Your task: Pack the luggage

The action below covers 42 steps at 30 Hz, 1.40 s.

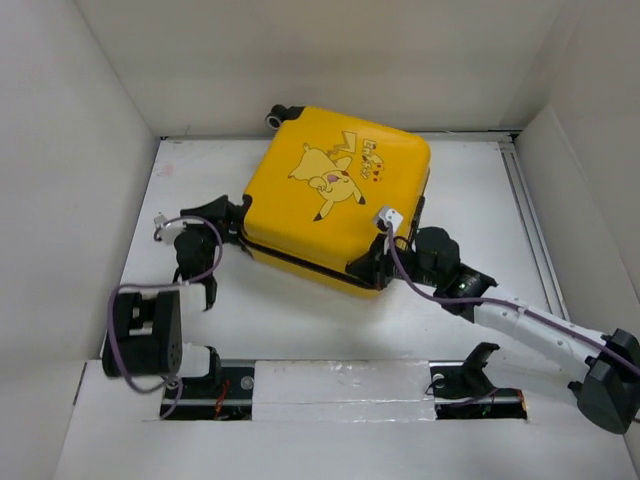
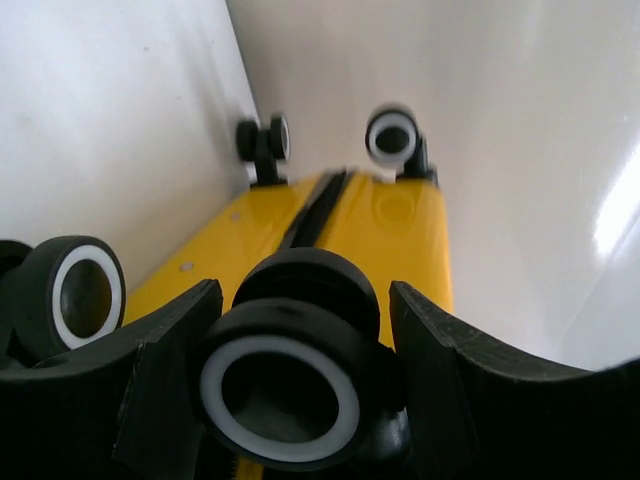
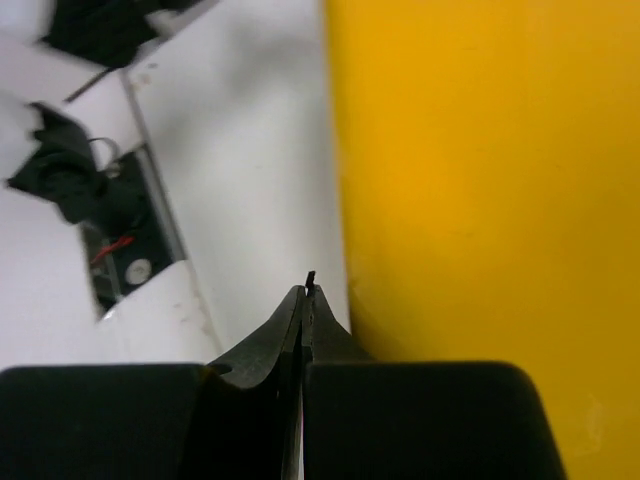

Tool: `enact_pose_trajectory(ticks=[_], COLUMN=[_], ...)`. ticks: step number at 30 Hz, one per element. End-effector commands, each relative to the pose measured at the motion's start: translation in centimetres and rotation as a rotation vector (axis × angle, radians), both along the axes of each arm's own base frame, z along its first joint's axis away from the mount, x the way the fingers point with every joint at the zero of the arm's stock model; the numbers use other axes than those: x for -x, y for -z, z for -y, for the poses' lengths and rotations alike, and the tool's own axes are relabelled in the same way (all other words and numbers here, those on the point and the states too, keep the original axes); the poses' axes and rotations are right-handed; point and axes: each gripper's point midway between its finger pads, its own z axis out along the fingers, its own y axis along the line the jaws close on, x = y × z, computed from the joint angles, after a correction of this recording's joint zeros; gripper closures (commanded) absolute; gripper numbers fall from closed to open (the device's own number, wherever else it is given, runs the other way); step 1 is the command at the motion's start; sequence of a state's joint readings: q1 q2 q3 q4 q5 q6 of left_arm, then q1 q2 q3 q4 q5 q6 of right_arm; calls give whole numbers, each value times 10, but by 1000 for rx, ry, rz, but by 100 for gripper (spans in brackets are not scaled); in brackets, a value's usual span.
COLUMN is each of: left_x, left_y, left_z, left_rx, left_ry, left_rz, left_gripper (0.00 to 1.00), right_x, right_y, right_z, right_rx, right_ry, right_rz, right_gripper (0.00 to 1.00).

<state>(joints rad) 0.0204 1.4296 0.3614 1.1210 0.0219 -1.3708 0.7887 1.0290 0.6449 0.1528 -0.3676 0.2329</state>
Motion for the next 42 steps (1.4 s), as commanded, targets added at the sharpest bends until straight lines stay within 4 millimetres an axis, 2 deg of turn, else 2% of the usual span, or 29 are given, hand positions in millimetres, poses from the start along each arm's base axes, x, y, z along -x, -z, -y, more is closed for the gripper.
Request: enact_pose_trajectory(ticks=[1,3,4,5,6,7,8,9,10,11,14,18,21,26,28,29,30,31,32,34,36,37,39,40,42], left_x=[45,59,70,70,72,77,78,79,78,78,74,75,80,80,76,75,73,71,70,71,74,75,75,76,74], left_y=[-57,-48,-73,-65,-74,-107,-112,-120,-135,-138,-133,-141,-157,-154,-145,-134,-125,-118,-101,-95,-92,-82,-74,-71,-60], left_z=[12,5,2,-4,-10,-13,-11,-11,-11,-8,-4,3,3,8,9,9,7,-1,-10,-16,-18,-18,-18,-18,-16], left_rx=[-100,-145,-163,-190,-217,-271,-286,-296,-306,-316,-309,-300,-300,-302,-303,-303,-318,-317,-332,-344,-345,-346,-348,-348,-349], left_ry=[26,-7,-29,-46,-80,-105,-96,-98,-102,-88,-57,-22,-27,-1,13,19,10,-28,-68,-95,-103,-99,-96,-94,-75], left_rz=[230,197,267,207,205,273,268,279,299,301,282,308,341,336,307,271,235,191,117,84,76,52,32,22,-5], left_gripper=[100,100,100,100,100,100,100,100,100,100,100,100,100,100,100,100,100,97,68,38,19,10,4,4,1], right_x=[-37,-28,-22,-14,-9,-9,-6,-5,-14,-18,-27,-35,-36,-35,-34,-35,-32,-32,-29,-25,-22,-22,-22,-23,-24], right_y=[-7,0,14,3,11,19,8,15,17,22,24,45,56,65,72,64,69,67,67,65,63,66,65,75,70], right_z=[24,32,40,48,58,69,79,88,103,113,129,142,142,138,144,143,144,147,150,154,159,159,156,155,148], right_rx=[62,75,91,62,81,104,73,93,103,109,78,93,107,124,123,98,85,71,42,23,-9,-9,-12,20,31], right_ry=[111,136,154,171,202,254,297,332,429,482,591,671,670,651,675,675,685,706,723,731,743,743,731,733,693], right_rz=[81,67,43,68,40,42,61,43,43,26,-37,-106,-121,-141,-149,-131,-160,-167,-174,-158,-147,-147,-149,-171,-160], right_gripper=[100,100,88,81,74,68,62,60,60,59,59,54,51,48,44,43,43,43,43,43,38,38,38,38,37])
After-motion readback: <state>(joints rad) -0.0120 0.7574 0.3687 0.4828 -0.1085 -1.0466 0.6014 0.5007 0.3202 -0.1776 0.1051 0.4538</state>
